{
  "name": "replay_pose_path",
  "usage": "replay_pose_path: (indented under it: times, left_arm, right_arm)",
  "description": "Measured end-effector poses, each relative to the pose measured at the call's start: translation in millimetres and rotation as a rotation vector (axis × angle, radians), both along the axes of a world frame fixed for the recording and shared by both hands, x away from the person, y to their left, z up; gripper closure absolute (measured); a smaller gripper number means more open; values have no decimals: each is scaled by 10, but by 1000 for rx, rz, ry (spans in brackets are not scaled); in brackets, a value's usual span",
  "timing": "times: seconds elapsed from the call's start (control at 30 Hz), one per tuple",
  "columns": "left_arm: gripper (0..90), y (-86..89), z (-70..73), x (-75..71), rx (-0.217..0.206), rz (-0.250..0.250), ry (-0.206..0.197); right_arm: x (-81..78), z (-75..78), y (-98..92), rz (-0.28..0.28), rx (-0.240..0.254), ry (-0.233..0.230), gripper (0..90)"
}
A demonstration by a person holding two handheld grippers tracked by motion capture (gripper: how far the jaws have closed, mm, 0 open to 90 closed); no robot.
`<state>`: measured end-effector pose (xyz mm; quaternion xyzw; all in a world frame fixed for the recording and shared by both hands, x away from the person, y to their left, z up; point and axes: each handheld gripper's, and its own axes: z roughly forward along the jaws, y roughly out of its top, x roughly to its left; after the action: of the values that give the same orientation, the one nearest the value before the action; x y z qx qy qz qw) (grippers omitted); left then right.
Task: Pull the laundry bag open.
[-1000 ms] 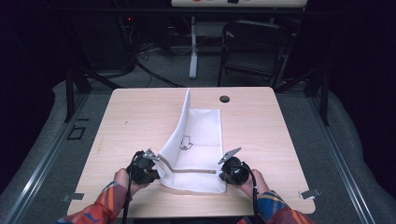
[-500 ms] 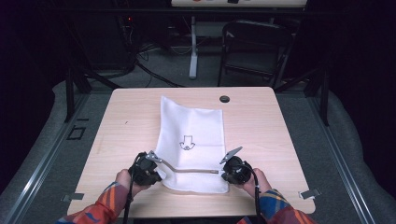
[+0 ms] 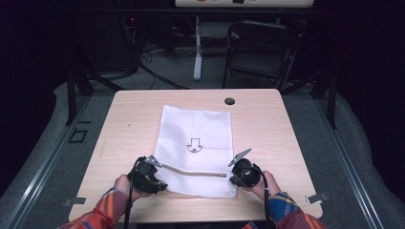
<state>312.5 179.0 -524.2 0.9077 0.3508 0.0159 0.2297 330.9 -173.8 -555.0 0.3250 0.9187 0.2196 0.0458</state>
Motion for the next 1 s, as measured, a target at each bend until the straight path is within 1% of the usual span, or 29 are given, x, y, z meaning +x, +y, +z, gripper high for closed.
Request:
replay_pose_path:
  times: [0.03, 0.1, 0.13, 0.17, 0.23, 0.27, 0.3, 0.33, 0.37, 0.43, 0.47, 0.5, 0.53, 0.57, 0.6, 0.63, 0.77, 0.83, 0.87, 0.9, 1.0]
  left_arm:
    - [492, 35, 11, -12, -6, 12, 1]
    - [449, 155, 48, -41, -28, 48, -1]
    - [426, 211, 69, -50, -36, 67, -10]
    - [404, 260, 87, -60, -54, 91, -18]
    - [372, 336, 125, -66, -81, 117, -38]
    - [345, 376, 147, -61, -101, 133, -55]
    - [322, 392, 162, -53, -109, 132, -59]
    - [298, 393, 171, -48, -122, 135, -76]
    - [277, 368, 181, -39, -123, 130, -90]
    - [225, 304, 190, -23, -115, 101, -110]
    - [213, 245, 197, -10, -108, 82, -125]
    - [199, 193, 200, 1, -105, 73, -132]
    - [185, 153, 206, 22, -106, 55, -140]
    - [176, 111, 209, 46, -110, 45, -141]
    - [170, 67, 211, 68, -110, 35, -146]
    - [160, 37, 216, 86, -110, 25, -151]
    - [155, -168, 239, 185, -138, -23, -161]
    - [153, -282, 236, 220, -138, -42, -172]
    - [152, -336, 233, 238, -135, -61, -176]
    - [153, -392, 224, 246, -138, -69, -179]
    - [153, -541, 189, 280, -126, -102, -180]
  right_arm:
    - [-3, -6, 2, -5, 13, 1, 900]
    - [5, 1, -7, 0, -2, -1, 900]
    - [6, 3, -9, 0, -6, -1, 900]
    - [4, 1, -11, -4, -1, 1, 900]
    - [14, 8, -21, -1, -15, -2, 900]
    - [11, 1, -19, -8, -1, 0, 900]
    - [19, 10, -27, -5, -16, -1, 900]
    - [20, 12, -30, -12, -18, -6, 900]
    - [23, 19, -38, -11, -20, -13, 900]
    - [27, 61, -68, -16, 0, -48, 900]
    - [27, 79, -77, -27, 12, -55, 900]
    - [33, 106, -97, -36, 28, -70, 900]
    - [32, 127, -108, -46, 36, -79, 900]
    - [37, 142, -122, -48, 34, -87, 900]
    - [36, 145, -126, -59, 49, -94, 900]
    - [38, 152, -135, -61, 49, -102, 900]
    - [42, 163, -142, -61, 39, -105, 900]
    - [41, 154, -133, -64, 47, -105, 896]
    - [42, 158, -133, -59, 43, -104, 891]
    - [42, 157, -131, -59, 44, -103, 892]
    - [40, 148, -130, -60, 53, -97, 889]
